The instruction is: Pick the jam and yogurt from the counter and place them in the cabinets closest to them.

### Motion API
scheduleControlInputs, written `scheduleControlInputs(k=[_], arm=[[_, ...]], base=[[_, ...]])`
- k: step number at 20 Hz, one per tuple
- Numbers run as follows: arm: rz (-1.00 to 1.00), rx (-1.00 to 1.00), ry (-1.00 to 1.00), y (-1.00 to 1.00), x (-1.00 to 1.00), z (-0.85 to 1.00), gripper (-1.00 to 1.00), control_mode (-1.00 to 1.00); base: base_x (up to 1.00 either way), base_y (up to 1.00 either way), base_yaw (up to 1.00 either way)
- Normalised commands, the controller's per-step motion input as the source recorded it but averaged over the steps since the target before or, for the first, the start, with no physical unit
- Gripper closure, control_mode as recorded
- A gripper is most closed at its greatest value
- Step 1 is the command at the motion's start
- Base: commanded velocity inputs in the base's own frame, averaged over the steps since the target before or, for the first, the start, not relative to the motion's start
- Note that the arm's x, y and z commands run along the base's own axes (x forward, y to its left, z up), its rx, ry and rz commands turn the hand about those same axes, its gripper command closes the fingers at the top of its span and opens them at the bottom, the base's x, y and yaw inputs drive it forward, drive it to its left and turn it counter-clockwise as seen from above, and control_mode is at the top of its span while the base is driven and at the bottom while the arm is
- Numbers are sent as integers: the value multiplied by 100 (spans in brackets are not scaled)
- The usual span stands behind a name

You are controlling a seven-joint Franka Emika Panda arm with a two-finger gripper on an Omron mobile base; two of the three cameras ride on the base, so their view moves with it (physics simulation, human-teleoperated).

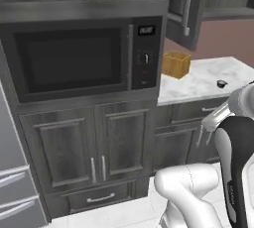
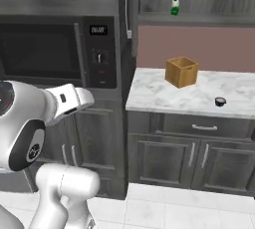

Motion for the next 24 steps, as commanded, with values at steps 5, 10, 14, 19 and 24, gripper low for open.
scheduleControlInputs(k=[5,10,14,19,24], arm=[[0,0,0,0,0,0,-100,100],[0,0,0,0,0,0,-100,100],[0,0,0,0,0,0,-100,100],[0,0,0,0,0,0,-100,100],[0,0,0,0,0,0,-100,100]], base=[[-1,-74,-1],[0,-74,-1],[0,-75,-1],[-1,-77,0],[0,-73,0]])
